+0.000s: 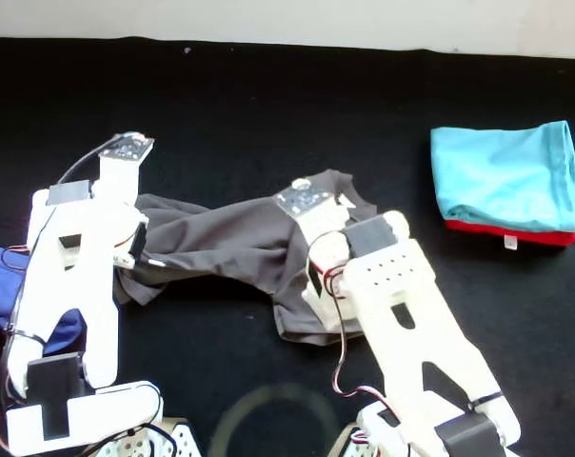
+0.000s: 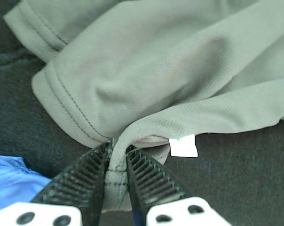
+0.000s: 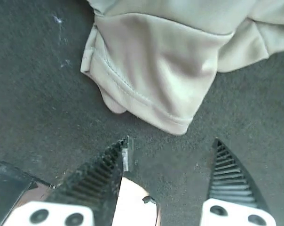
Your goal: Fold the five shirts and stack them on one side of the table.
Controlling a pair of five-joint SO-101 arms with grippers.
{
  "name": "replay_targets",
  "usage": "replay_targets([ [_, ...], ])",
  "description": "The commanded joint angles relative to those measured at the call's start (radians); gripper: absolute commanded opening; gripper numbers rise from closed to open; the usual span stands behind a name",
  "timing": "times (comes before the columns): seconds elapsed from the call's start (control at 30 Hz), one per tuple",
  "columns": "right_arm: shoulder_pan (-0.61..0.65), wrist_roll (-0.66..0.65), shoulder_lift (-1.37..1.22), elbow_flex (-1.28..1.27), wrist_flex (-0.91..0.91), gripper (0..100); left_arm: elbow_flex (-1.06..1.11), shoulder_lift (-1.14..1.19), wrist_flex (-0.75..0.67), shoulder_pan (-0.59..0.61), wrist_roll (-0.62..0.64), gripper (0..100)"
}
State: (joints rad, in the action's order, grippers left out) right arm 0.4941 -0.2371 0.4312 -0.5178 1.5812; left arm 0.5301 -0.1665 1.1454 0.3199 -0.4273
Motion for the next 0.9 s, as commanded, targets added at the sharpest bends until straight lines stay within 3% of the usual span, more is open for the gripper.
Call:
replay_targets([
  [0.0,0.008,-0.005,0.031,0.097,0.041,25.5,-0.018,-0.035,-0.012,0.01,-0.012,1],
  [0.13,0.002,-0.003,0.018,0.047,-0.041,25.3,-0.025,-0.036,-0.012,0.01,-0.012,1],
  [0.43,-0.01,-0.005,0.019,-0.421,-0.516,25.3,-0.025,-0.036,-0.011,0.01,-0.012,1],
  [0.87,-0.048,-0.026,0.016,-0.581,-0.65,25.3,-0.025,-0.036,-0.009,0.01,-0.012,1],
])
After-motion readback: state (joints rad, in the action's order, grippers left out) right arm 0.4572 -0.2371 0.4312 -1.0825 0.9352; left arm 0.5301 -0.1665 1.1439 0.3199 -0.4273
